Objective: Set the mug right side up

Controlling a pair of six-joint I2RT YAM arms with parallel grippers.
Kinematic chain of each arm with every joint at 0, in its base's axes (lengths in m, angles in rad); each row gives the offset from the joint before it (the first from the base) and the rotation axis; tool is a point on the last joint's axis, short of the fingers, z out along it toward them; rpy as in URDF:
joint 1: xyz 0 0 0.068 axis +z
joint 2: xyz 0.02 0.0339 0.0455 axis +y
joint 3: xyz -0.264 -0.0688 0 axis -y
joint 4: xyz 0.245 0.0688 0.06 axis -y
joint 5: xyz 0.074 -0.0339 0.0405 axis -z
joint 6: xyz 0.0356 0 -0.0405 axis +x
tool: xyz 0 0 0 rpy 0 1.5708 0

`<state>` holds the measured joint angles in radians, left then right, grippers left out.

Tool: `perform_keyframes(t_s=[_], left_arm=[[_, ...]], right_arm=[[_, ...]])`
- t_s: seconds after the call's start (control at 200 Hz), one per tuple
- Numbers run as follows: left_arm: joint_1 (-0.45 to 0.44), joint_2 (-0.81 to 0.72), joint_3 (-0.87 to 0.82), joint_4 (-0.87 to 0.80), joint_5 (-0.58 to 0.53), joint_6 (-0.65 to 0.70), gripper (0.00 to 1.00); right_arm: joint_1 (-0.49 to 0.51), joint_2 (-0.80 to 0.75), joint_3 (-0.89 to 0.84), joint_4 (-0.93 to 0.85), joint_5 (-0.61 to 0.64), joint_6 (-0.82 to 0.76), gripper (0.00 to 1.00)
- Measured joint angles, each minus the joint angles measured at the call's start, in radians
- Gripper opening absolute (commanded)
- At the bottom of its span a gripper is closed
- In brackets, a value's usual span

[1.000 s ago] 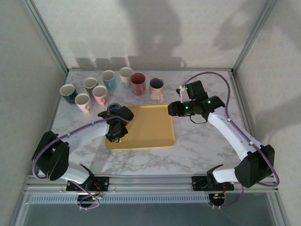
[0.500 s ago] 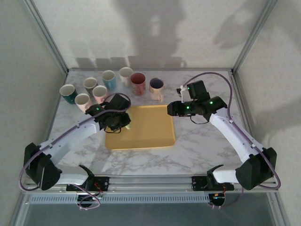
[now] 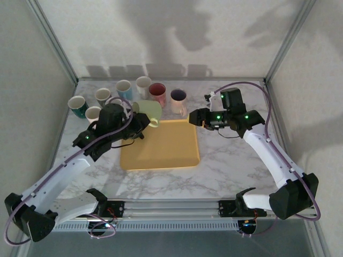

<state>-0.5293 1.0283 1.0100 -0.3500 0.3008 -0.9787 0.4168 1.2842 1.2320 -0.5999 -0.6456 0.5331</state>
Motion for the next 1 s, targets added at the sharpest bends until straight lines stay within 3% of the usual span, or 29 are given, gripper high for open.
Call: perform_keyframes(t_s=[0.35, 0.581, 0.846, 1.001], left_arm=[[0.029, -0.106, -0.241, 0.454, 0.101, -0.058, 0.00], [0.032, -0.121, -0.322, 0.732, 0.157, -0.101, 0.00], [0.032, -0.105, -0.329, 0.894, 0.210, -0.126, 0.00], [0.032, -0.092, -0.333, 0.924, 0.224, -0.126, 0.00]], right_arm=[[-0.002, -0.001, -0.056, 0.277, -0.166, 0.242, 0.54], [-0.002, -0.001, -0.142, 0.549, -0.257, 0.437, 0.58], [0.002, 0.008, -0.197, 0.843, -0.302, 0.655, 0.59], [0.032, 0.023, -0.198, 0.948, -0.307, 0.717, 0.49]])
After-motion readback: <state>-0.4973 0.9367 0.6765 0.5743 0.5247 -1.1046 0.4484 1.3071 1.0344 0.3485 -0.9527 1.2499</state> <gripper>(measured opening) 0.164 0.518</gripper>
